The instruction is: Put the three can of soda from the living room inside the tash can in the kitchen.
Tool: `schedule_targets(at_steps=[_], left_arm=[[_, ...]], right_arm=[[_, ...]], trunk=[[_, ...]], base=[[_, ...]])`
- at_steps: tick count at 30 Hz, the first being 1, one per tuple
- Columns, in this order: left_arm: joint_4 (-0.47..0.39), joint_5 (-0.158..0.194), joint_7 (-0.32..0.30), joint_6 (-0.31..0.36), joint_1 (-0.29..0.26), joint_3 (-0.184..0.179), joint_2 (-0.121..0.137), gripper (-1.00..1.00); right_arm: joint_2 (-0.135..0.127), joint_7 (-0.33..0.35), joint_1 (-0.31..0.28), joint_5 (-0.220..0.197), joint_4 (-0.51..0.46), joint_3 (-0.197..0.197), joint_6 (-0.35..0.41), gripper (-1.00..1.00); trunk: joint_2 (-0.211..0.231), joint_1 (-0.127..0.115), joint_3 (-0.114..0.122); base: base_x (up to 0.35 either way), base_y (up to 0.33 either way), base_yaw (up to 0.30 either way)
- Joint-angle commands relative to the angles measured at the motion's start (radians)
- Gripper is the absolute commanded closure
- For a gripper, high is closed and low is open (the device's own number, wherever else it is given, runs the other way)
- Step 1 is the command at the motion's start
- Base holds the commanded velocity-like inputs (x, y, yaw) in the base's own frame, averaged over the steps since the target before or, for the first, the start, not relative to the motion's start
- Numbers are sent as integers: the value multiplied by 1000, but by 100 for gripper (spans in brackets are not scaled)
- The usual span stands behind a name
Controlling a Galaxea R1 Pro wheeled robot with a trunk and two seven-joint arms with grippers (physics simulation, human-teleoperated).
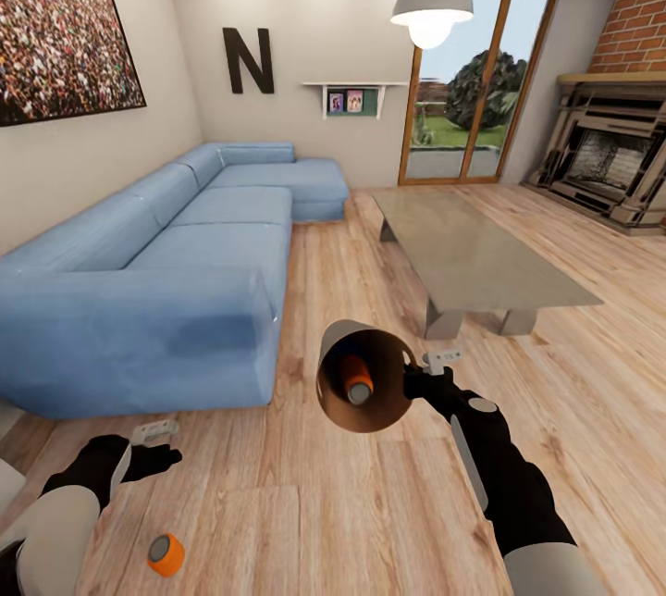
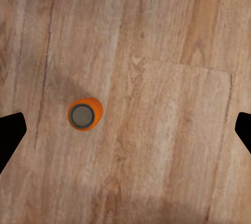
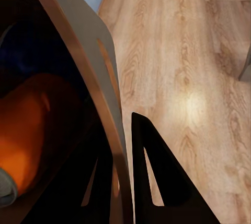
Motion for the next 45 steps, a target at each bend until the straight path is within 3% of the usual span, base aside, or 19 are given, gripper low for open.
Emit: schedule_targets(at_steps=[1,27,35,45], left_arm=[[0,0,1,-1,0,1,0,-100],[1,-1,1,-12,0,2,0,-100],[1,-1,1,-11,0,2,0,-100],[1,0,1,-12,0,2,0,-100]], right_arm=[[0,6,-1,-14,-1,0,1,100],[-1,8,-24,-7,-29,-1,2,100],[1,8,-23,-18,-20,3,-101,100],[13,7,-22,-11,-25,11,-113,100]], trunk=[[-7,4,-3],[-189,104,-85],[-245,134,-110],[-315,173,-141]], base=[[0,0,0],[0,0,0],[0,0,0],[0,0,0]])
